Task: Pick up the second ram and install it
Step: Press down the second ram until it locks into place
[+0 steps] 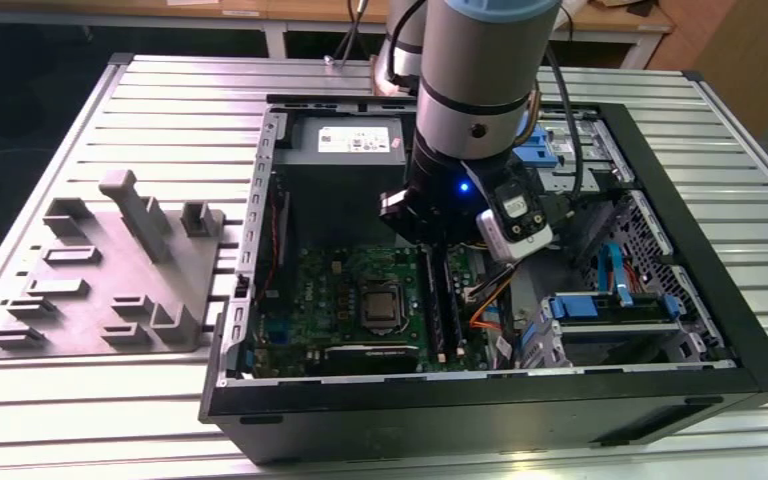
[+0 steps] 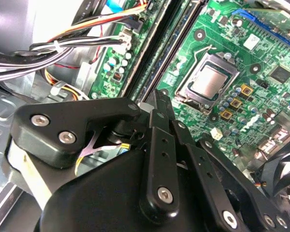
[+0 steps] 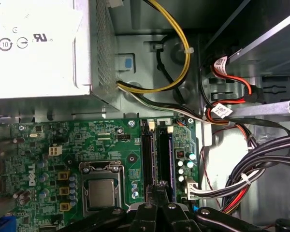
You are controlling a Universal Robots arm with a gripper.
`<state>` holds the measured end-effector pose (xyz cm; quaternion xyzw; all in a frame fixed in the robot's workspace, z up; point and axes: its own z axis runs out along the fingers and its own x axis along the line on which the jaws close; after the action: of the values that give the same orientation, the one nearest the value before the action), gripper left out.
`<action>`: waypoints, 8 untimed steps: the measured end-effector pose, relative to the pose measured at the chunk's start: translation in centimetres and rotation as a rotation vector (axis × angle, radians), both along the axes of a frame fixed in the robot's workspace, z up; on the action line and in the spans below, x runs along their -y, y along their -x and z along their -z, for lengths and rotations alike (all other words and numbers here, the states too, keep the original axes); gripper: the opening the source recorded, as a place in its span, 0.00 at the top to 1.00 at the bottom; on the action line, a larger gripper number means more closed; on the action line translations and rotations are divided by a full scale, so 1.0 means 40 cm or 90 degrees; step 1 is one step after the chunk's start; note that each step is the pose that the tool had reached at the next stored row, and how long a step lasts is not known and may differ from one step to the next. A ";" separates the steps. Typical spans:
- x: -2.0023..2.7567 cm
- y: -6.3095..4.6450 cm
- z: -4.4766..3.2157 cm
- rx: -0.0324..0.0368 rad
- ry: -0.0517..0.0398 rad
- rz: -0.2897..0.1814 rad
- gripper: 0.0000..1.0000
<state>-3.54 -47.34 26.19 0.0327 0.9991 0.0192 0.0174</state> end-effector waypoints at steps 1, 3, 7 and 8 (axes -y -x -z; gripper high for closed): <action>0.000 0.000 0.000 0.0000 0.0000 0.000 0.90; 0.000 0.000 0.000 0.0000 0.0000 0.000 0.90; 0.000 0.000 0.001 0.0000 0.0000 -0.005 0.90; 0.000 0.000 0.001 0.0000 0.0000 -0.009 0.90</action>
<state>-3.52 -47.34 26.14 0.0256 0.9993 0.0194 0.0173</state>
